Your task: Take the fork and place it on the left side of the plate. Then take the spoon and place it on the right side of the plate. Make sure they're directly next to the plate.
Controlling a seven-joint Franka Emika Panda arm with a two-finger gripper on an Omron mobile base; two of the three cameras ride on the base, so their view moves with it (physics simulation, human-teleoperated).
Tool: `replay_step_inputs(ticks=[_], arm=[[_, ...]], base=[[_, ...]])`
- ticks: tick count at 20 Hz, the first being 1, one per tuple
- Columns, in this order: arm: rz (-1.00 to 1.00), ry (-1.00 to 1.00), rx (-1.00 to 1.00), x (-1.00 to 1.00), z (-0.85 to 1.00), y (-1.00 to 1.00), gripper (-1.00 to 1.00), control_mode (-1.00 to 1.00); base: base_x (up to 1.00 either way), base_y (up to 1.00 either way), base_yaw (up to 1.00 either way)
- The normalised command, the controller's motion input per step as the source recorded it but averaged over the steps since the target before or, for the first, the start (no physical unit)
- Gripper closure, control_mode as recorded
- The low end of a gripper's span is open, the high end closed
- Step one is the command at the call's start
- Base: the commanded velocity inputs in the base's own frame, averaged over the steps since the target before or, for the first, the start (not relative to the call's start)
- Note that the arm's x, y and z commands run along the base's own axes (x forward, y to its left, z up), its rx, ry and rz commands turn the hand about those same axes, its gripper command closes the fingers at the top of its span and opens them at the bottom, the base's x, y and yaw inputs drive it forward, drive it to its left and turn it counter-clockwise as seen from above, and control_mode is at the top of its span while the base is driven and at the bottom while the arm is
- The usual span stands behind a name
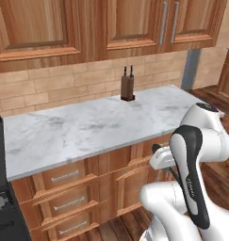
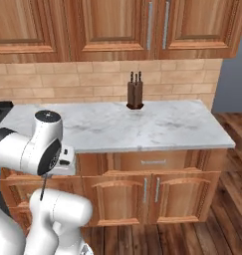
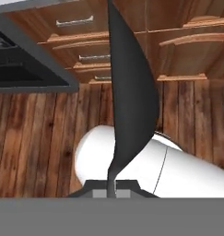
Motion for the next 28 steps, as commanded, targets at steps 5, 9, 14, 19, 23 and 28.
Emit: replay_step_inputs(ticks=[5,9,14,19,23,28], arm=[[0.0,0.0,0.0,0.0,0.0,0.0,1.0,1.0],[0.0,0.0,0.0,0.0,0.0,0.0,1.0,1.0],[0.0,0.0,0.0,0.0,0.0,0.0,1.0,1.0],[0.0,0.0,0.0,0.0,0.0,0.0,1.0,1.0],[0.0,0.0,0.0,0.0,0.0,0.0,1.0,1.0],[0.0,0.0,0.0,0.0,0.0,0.0,1.0,1.0]], base=[[0.06,-0.76,-0.54],[0.1,-0.44,-0.69],[0.04,-0.22,-0.74],[0.02,-0.13,-0.75],[0.0,-0.01,-0.75],[0.06,-0.15,-0.75]])
